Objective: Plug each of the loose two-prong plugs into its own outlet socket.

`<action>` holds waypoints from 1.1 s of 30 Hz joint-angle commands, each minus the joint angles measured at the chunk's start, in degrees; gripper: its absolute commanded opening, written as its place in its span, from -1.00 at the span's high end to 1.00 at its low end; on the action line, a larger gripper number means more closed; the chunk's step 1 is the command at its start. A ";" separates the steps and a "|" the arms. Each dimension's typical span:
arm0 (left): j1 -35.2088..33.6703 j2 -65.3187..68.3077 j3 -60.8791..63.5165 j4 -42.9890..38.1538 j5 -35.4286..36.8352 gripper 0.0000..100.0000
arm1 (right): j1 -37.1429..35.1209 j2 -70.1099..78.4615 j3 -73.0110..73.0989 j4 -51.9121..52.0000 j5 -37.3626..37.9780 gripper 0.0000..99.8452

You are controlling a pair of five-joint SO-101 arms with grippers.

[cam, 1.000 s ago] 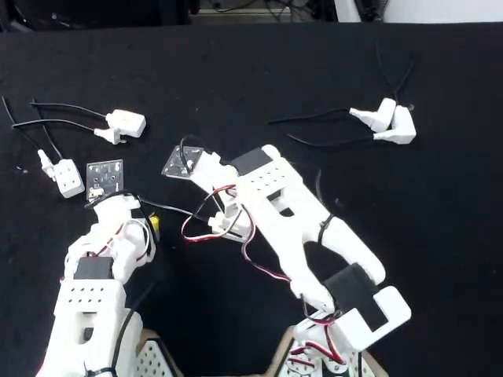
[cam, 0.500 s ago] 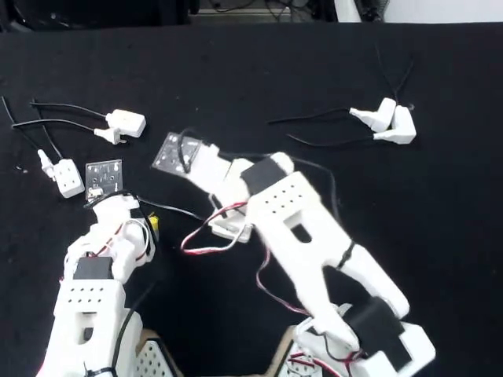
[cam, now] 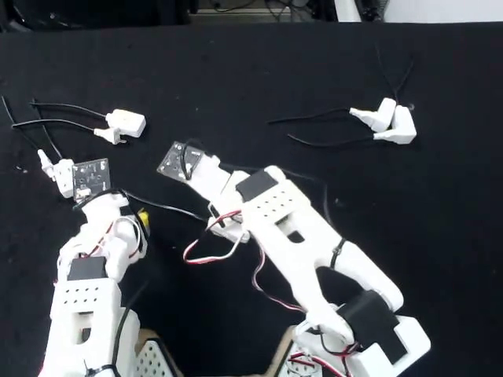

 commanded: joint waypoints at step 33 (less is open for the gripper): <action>-0.40 0.18 -3.03 -2.02 0.18 0.65 | 1.49 12.18 -4.09 -4.48 3.60 0.65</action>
